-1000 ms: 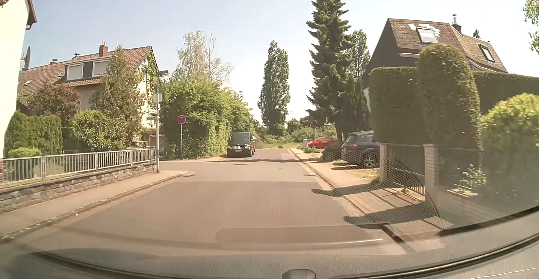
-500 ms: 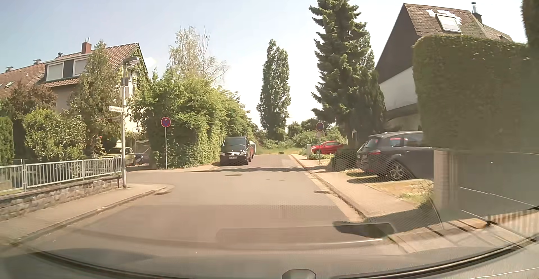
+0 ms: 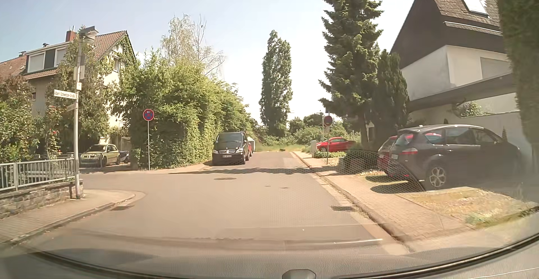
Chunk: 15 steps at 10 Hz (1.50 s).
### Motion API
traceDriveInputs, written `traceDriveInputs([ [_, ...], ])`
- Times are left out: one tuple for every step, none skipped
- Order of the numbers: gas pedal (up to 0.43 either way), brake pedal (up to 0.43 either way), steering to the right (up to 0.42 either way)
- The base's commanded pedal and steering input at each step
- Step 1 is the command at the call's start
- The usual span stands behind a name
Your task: Follow the waypoints while adhering to traffic rules and regulations
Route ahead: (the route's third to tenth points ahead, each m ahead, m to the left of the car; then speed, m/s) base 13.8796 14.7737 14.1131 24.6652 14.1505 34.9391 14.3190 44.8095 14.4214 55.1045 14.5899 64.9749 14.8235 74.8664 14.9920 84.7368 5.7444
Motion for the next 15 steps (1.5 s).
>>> traceDriveInputs([
  [0.0, 0.183, -0.003],
  [0.0, 0.183, -0.003],
  [0.0, 0.189, -0.003],
  [0.0, 0.195, -0.003],
  [0.0, 0.195, -0.003],
  [0.0, 0.195, -0.003],
  [0.0, 0.207, -0.003],
  [0.0, 0.213, -0.005],
  [0.0, 0.22, -0.012],
  [0.0, 0.22, -0.019],
  [0.0, 0.213, -0.031],
  [0.0, 0.22, -0.05],
  [0.0, 0.213, -0.081],
  [0.0, 0.116, -0.124],
  [0.0, 0.0, -0.17],
])
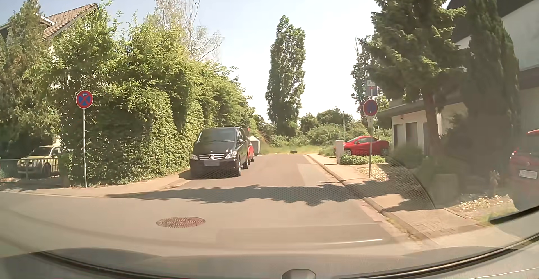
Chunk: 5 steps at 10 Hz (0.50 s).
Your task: Follow the waypoints while adhering to traffic rules and regulations
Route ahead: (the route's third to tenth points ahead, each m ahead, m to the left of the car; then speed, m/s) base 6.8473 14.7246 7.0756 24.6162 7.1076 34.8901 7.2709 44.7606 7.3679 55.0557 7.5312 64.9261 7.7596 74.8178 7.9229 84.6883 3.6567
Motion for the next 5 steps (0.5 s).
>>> traceDriveInputs([
  [0.0, 0.0, -0.23],
  [0.0, 0.0, -0.297],
  [0.0, 0.0, -0.363],
  [0.0, 0.0, -0.411],
  [0.067, 0.0, -0.474],
])
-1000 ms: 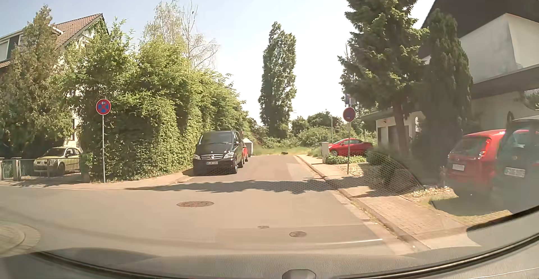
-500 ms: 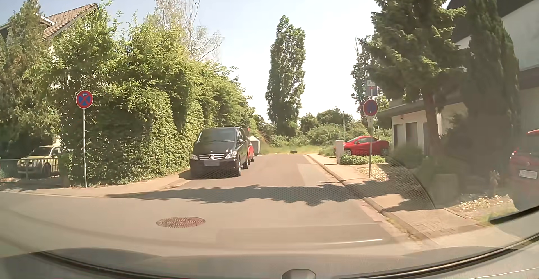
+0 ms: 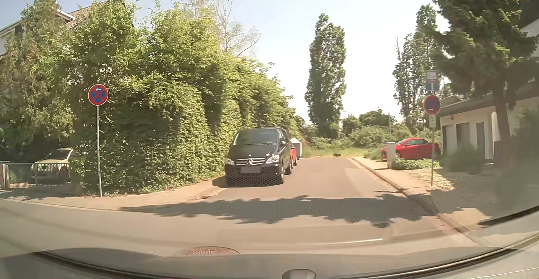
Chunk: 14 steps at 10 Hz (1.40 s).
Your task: Follow the waypoints while adhering to traffic rules and regulations
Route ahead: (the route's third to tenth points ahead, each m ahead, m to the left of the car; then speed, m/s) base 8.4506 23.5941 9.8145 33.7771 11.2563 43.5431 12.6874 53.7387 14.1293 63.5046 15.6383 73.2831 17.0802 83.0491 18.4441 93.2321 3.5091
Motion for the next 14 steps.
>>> traceDriveInputs([
  [0.118, 0.0, -0.519],
  [0.157, 0.0, -0.564],
  [0.197, 0.0, -0.609],
  [0.228, 0.0, -0.649],
  [0.228, 0.0, -0.672],
  [0.228, 0.0, -0.7],
  [0.228, 0.0, -0.717],
  [0.228, 0.0, -0.729],
  [0.228, 0.0, -0.733],
  [0.24, 0.0, -0.734],
  [0.248, 0.0, -0.734],
  [0.248, 0.0, -0.733],
  [0.248, 0.0, -0.726],
  [0.248, 0.0, -0.714],
])
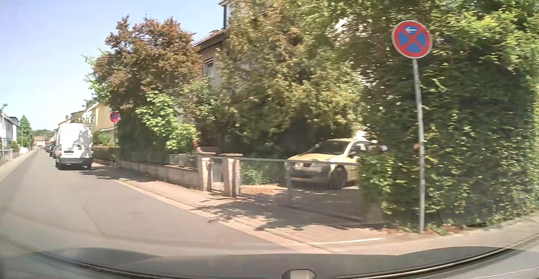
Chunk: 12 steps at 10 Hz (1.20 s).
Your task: Follow the waypoints while adhering to traffic rules and regulations
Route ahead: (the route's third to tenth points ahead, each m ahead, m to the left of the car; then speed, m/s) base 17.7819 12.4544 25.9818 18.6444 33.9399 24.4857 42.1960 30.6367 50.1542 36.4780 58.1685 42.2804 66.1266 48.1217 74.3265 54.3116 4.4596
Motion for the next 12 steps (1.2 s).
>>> traceDriveInputs([
  [0.248, 0.0, -0.704],
  [0.248, 0.0, -0.687],
  [0.248, 0.0, -0.665],
  [0.248, 0.0, -0.646],
  [0.248, 0.0, -0.614],
  [0.248, 0.0, -0.585],
  [0.248, 0.0, -0.531],
  [0.248, 0.0, -0.457],
  [0.248, 0.0, -0.38],
  [0.248, 0.0, -0.328],
  [0.248, 0.0, -0.262],
  [0.248, 0.0, -0.199],
])
